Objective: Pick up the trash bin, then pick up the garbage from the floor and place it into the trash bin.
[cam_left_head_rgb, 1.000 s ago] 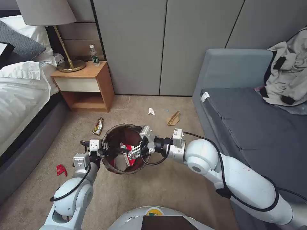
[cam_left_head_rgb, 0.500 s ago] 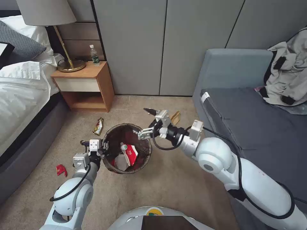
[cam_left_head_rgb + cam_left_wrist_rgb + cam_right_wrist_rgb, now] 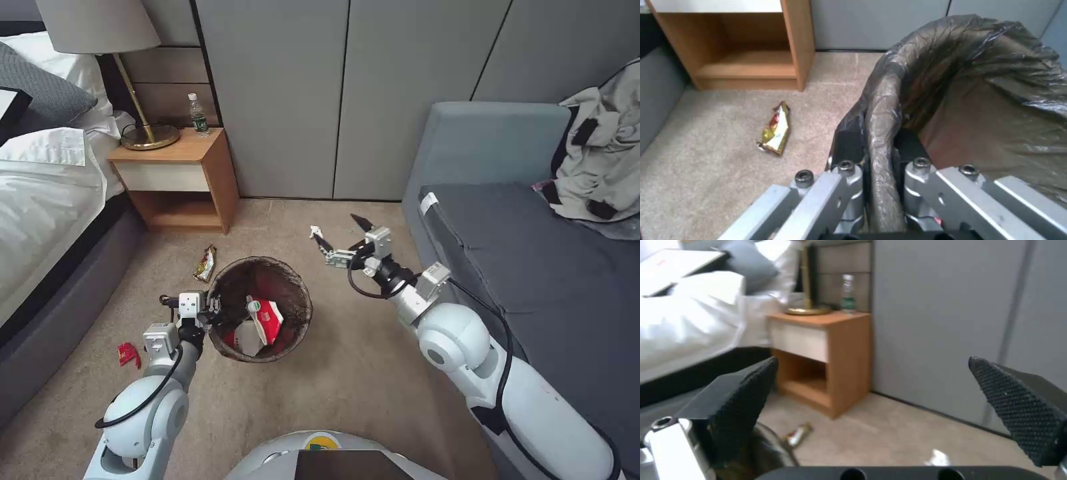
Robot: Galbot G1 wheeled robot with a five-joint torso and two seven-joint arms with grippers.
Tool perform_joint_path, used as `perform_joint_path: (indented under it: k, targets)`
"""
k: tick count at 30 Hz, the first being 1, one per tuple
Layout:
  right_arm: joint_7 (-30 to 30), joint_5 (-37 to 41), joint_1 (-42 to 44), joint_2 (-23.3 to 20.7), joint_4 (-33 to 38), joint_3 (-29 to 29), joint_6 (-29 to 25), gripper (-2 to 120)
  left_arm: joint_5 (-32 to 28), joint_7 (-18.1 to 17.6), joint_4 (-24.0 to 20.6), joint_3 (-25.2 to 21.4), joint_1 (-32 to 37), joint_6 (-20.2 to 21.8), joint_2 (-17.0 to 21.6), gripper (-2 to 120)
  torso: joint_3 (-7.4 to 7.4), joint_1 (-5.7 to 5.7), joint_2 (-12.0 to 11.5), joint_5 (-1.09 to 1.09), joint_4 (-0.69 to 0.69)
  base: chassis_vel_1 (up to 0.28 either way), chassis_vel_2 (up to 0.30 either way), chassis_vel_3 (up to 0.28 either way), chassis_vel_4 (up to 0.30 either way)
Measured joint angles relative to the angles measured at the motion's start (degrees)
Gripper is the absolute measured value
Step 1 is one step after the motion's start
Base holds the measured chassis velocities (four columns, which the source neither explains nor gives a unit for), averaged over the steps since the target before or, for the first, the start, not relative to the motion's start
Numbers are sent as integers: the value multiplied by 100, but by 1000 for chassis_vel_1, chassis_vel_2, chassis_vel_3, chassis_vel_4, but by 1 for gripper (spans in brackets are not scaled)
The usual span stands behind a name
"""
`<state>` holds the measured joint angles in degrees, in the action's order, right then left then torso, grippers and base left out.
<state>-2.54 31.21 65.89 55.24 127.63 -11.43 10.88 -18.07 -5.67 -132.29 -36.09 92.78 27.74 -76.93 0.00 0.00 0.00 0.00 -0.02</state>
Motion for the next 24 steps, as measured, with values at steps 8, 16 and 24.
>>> perform_joint_path:
  k: [8, 16, 24]
  targets:
    - [164, -1110, 1336, 679, -82, -1049, -586, 100, -44, 4, -31, -39, 35, -19, 24, 5, 0, 0, 0, 0, 1, 0, 0, 0, 0]
    - [413, -1770, 2293, 1508, -153, -1811, -1219, 100, -57, 8, -101, -90, 101, -25, 41, 5, 0, 0, 0, 0, 1, 0, 0, 0, 0]
    - [470, -2035, 2742, 2198, -118, -2019, -1496, 100, -52, -8, -142, -100, 123, -22, -3, 5, 0, 0, 0, -1, 2, 0, 0, 0, 0]
